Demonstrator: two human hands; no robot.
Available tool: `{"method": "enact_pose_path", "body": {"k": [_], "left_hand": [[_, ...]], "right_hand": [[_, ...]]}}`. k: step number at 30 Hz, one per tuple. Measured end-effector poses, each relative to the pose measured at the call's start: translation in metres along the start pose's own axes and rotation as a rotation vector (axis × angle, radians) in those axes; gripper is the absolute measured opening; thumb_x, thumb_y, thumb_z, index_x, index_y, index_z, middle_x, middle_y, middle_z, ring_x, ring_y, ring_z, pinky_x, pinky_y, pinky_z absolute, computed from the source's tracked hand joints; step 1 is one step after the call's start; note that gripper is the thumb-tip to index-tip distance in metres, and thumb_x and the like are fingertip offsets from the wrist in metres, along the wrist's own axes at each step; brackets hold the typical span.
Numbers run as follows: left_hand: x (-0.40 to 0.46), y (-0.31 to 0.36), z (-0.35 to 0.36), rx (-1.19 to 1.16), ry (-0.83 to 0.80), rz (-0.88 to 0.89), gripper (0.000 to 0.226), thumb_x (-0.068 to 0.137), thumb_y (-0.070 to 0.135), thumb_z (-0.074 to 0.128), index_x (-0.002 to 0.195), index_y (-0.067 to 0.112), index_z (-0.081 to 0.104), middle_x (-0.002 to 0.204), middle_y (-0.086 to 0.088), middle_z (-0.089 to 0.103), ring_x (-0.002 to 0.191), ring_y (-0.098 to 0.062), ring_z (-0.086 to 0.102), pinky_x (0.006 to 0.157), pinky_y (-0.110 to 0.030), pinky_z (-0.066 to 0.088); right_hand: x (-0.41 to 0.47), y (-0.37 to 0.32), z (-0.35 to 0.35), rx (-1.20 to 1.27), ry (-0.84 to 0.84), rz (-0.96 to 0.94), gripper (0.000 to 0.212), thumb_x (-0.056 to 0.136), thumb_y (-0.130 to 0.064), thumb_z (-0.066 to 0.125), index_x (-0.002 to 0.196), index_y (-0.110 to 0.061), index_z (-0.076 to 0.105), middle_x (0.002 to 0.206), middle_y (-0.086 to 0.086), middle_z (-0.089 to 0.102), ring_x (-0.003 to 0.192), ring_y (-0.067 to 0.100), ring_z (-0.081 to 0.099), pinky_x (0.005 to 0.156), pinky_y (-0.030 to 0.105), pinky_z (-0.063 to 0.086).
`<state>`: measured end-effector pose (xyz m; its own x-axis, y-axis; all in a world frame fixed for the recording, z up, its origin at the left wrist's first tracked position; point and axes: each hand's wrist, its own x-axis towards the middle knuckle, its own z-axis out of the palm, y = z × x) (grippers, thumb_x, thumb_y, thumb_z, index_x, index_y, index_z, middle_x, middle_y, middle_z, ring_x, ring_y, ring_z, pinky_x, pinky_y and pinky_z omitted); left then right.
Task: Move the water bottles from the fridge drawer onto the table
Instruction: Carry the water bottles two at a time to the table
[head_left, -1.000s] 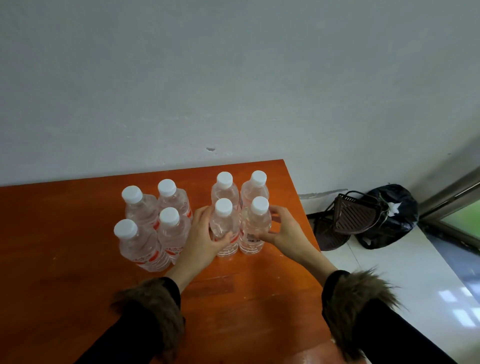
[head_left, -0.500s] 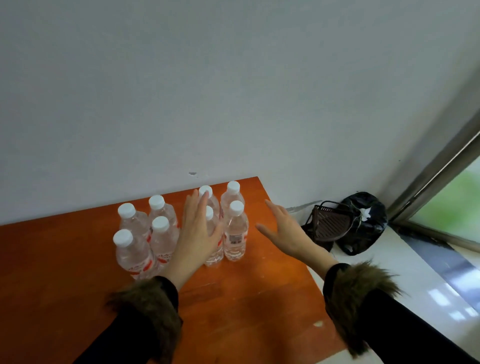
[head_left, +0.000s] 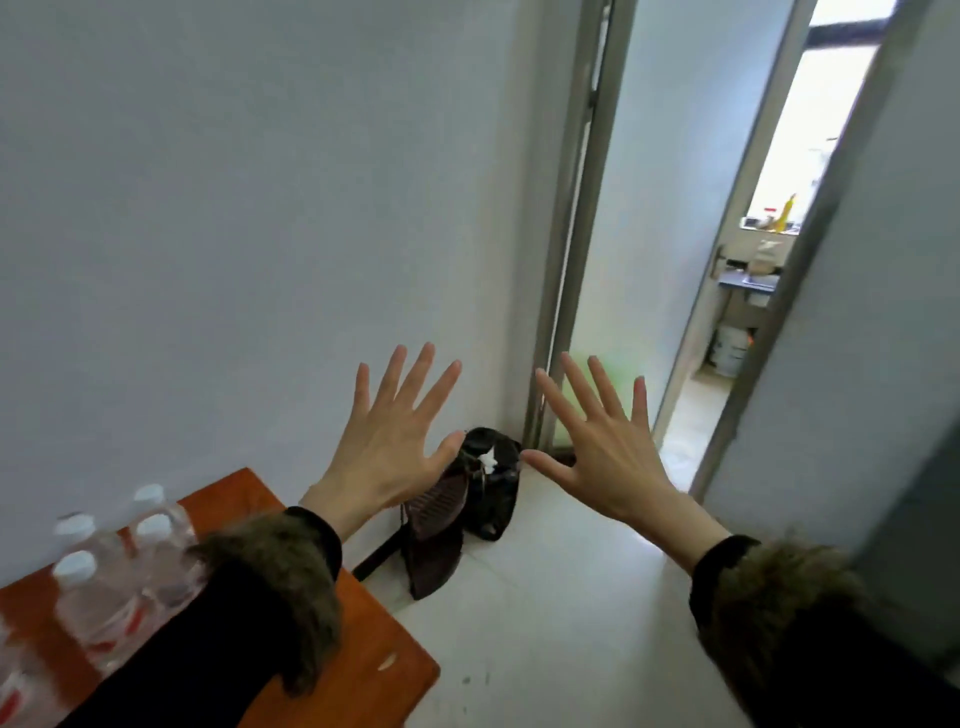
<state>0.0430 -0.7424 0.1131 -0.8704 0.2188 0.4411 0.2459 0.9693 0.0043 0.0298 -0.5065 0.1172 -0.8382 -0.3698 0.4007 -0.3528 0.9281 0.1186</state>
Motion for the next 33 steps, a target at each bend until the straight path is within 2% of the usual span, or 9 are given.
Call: {"method": "enact_pose_path", "body": {"k": [4,6,9,13,17,19,25,30,33], "left_hand": [[0.024,0.122,-0.001,-0.099,0.039,0.190,0.072,0.080,0.061,0.012,0.144,0.037,-0.010,0.157,0.001,-0.011,0.143,-0.024,-0.014,0.113,-0.053,-0.009],[0.030,0.181,0.003,-0.129,0.040,0.280,0.071,0.081,0.061,0.013,0.144,0.036,-0.009,0.157,0.000,-0.009,0.144,-0.026,-0.010,0.113,-0.054,-0.006],[0.036,0.265,0.012,-0.172,0.051,0.415,0.069,0.083,0.061,0.012,0.142,0.037,-0.011,0.156,0.002,-0.011,0.144,-0.025,-0.012,0.113,-0.054,-0.005],[0.049,0.361,0.023,-0.197,0.047,0.554,0.068,0.084,0.062,0.010,0.143,0.038,-0.012,0.154,0.004,-0.018,0.142,-0.023,-0.018,0.114,-0.052,-0.009],[0.061,0.456,0.033,-0.259,0.022,0.669,0.070,0.082,0.062,0.009,0.146,0.035,-0.003,0.156,0.002,-0.010,0.142,-0.023,-0.017,0.114,-0.052,-0.006],[0.062,0.490,0.039,-0.309,0.006,0.704,0.072,0.081,0.063,0.008,0.146,0.035,-0.002,0.157,0.001,-0.009,0.142,-0.022,-0.017,0.115,-0.052,-0.005],[0.084,0.616,0.078,-0.410,-0.063,0.727,0.073,0.076,0.066,-0.002,0.142,0.038,-0.015,0.155,0.002,-0.019,0.141,-0.020,-0.023,0.113,-0.046,-0.016],[0.104,0.726,0.107,-0.486,-0.115,0.830,0.067,0.081,0.066,0.002,0.139,0.040,-0.022,0.147,0.008,-0.028,0.138,-0.018,-0.026,0.114,-0.046,-0.014],[0.109,0.782,0.117,-0.514,-0.167,0.897,0.067,0.081,0.067,0.002,0.138,0.041,-0.021,0.148,0.008,-0.025,0.137,-0.017,-0.028,0.114,-0.044,-0.015]], "right_hand": [[-0.087,0.097,-0.035,-0.071,0.022,0.173,0.091,0.064,-0.083,-0.013,0.143,-0.037,-0.013,0.153,-0.005,-0.018,0.142,0.022,-0.017,0.106,0.057,-0.012],[-0.132,0.139,-0.051,-0.095,0.020,0.262,0.089,0.069,-0.084,-0.002,0.145,-0.037,-0.006,0.155,-0.003,-0.011,0.141,0.022,-0.013,0.106,0.059,-0.008],[-0.194,0.196,-0.069,-0.154,-0.002,0.393,0.084,0.073,-0.080,0.012,0.141,-0.039,-0.017,0.151,-0.005,-0.020,0.143,0.024,-0.013,0.105,0.060,-0.012],[-0.266,0.256,-0.087,-0.230,-0.019,0.550,0.086,0.070,-0.081,0.006,0.139,-0.039,-0.023,0.151,-0.003,-0.024,0.142,0.024,-0.019,0.106,0.061,-0.012],[-0.326,0.312,-0.094,-0.272,-0.038,0.682,0.088,0.069,-0.083,-0.006,0.142,-0.035,-0.017,0.157,0.001,-0.008,0.143,0.026,-0.011,0.105,0.060,-0.012],[-0.344,0.334,-0.094,-0.277,-0.045,0.716,0.087,0.070,-0.082,-0.006,0.143,-0.035,-0.013,0.158,0.001,-0.005,0.143,0.025,-0.010,0.105,0.059,-0.013],[-0.393,0.430,-0.085,-0.336,-0.088,0.837,0.083,0.068,-0.082,-0.005,0.138,-0.040,-0.022,0.151,-0.006,-0.025,0.139,0.020,-0.025,0.107,0.058,-0.016],[-0.439,0.505,-0.079,-0.336,-0.145,0.956,0.080,0.072,-0.080,-0.001,0.139,-0.041,-0.020,0.151,-0.007,-0.024,0.140,0.017,-0.023,0.105,0.054,-0.019],[-0.470,0.547,-0.080,-0.329,-0.157,1.031,0.082,0.067,-0.083,-0.009,0.137,-0.042,-0.022,0.150,-0.008,-0.024,0.140,0.018,-0.023,0.108,0.056,-0.014]]}}
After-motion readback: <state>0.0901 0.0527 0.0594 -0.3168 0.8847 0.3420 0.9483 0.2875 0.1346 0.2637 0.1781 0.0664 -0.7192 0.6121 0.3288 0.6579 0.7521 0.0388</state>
